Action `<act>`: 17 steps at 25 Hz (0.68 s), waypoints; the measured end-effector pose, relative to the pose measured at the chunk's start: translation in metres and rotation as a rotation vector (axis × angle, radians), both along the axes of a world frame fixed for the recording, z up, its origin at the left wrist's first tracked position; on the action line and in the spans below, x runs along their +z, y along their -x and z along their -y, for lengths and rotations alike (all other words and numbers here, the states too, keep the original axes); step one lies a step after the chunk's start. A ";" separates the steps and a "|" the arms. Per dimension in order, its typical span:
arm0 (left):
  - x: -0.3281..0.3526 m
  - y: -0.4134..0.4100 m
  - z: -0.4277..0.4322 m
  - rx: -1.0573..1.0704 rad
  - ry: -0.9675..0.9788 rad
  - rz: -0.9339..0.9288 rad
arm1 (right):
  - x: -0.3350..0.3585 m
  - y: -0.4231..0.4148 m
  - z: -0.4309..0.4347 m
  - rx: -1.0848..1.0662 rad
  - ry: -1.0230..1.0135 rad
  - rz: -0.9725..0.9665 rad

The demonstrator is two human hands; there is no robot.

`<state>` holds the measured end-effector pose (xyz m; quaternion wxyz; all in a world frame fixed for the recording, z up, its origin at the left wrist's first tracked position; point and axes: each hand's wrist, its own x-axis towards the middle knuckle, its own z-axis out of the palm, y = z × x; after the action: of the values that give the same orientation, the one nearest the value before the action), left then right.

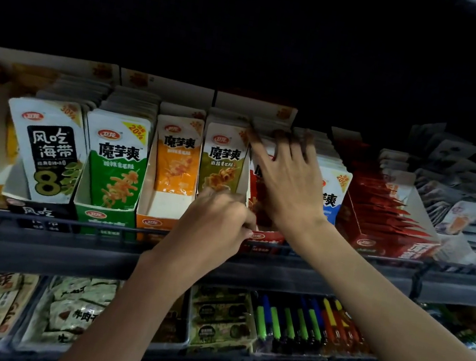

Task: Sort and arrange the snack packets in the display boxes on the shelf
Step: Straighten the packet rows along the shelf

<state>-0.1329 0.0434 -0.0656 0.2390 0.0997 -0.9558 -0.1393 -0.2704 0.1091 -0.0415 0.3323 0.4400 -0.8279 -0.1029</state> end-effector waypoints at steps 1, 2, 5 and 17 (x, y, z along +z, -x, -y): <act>0.000 -0.001 0.000 -0.004 -0.006 0.001 | -0.001 0.000 0.000 0.002 0.013 -0.001; 0.000 -0.001 0.001 -0.009 -0.008 0.003 | -0.002 -0.001 0.000 0.007 0.023 -0.005; 0.001 -0.002 0.000 -0.010 -0.017 0.007 | 0.001 -0.006 -0.006 0.042 0.049 -0.051; 0.005 -0.002 0.001 -0.030 -0.082 0.037 | 0.040 0.001 -0.007 -0.016 -0.045 0.163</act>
<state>-0.1306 0.0424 -0.0608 0.2151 0.0975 -0.9548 -0.1803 -0.2712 0.1163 -0.0019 0.2529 0.4476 -0.8532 -0.0880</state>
